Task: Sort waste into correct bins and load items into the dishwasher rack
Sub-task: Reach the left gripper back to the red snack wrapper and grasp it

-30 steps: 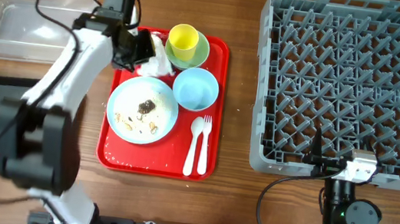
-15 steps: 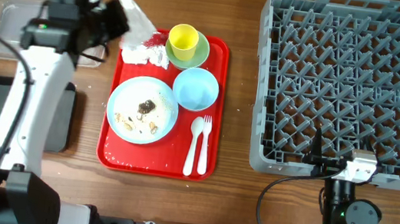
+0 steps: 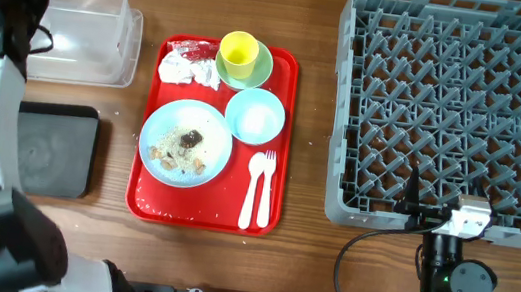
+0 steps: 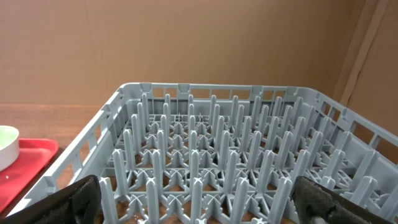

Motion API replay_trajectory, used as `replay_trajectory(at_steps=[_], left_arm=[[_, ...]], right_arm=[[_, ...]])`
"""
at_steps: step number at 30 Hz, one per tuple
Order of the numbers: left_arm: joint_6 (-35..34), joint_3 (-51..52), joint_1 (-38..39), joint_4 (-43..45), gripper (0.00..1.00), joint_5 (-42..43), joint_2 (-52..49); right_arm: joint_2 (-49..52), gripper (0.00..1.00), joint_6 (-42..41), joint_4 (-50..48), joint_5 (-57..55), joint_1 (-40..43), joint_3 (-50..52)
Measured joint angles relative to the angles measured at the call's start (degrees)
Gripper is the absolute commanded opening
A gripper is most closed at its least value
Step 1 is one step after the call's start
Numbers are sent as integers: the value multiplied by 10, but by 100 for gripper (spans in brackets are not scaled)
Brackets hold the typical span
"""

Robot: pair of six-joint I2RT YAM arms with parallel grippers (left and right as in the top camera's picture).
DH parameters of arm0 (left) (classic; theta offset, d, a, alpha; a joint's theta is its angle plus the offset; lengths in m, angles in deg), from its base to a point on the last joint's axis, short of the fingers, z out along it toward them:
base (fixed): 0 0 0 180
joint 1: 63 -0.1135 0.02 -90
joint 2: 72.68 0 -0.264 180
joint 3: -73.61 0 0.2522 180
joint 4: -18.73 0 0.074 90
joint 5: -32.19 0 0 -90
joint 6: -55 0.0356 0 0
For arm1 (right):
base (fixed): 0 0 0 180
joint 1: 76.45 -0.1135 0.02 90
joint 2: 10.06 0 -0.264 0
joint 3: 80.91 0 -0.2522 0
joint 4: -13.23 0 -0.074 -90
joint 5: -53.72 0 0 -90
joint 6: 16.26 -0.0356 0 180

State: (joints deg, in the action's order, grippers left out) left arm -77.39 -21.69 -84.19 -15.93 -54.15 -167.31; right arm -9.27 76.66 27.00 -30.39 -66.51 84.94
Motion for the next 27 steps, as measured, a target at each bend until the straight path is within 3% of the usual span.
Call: replay_trajectory(at_steps=[2, 3, 4, 5, 6, 10, 11, 14, 16, 20, 23, 27], left_arm=[[-8, 1, 0, 35, 8, -7, -27], [-11, 1, 0, 42, 20, -8, -32], [-15, 1, 0, 52, 64, -9, -37], [-14, 1, 0, 61, 89, -9, -39], [-15, 1, 0, 67, 100, -8, -40], [-19, 1, 0, 71, 99, -6, -40], [-19, 1, 0, 70, 95, 6, -40], [-14, 1, 1, 66, 86, 110, -40], [6, 1, 7, 59, 75, 187, -40], [62, 0, 63, -23, 74, 275, -40], [80, 1, 133, -82, 66, 236, -43], [85, 1, 227, -117, 62, 109, -71]], right_arm=[[0, 100, 0, 0, 0, 0, 0], [0, 100, 0, 0, 0, 0, 0], [0, 100, 0, 0, 0, 0, 0], [0, 100, 0, 0, 0, 0, 0], [0, 100, 0, 0, 0, 0, 0], [0, 100, 0, 0, 0, 0, 0], [0, 100, 0, 0, 0, 0, 0], [0, 100, 0, 0, 0, 0, 0], [0, 100, 0, 0, 0, 0, 0], [0, 100, 0, 0, 0, 0, 0], [0, 100, 0, 0, 0, 0, 0], [0, 100, 0, 0, 0, 0, 0]])
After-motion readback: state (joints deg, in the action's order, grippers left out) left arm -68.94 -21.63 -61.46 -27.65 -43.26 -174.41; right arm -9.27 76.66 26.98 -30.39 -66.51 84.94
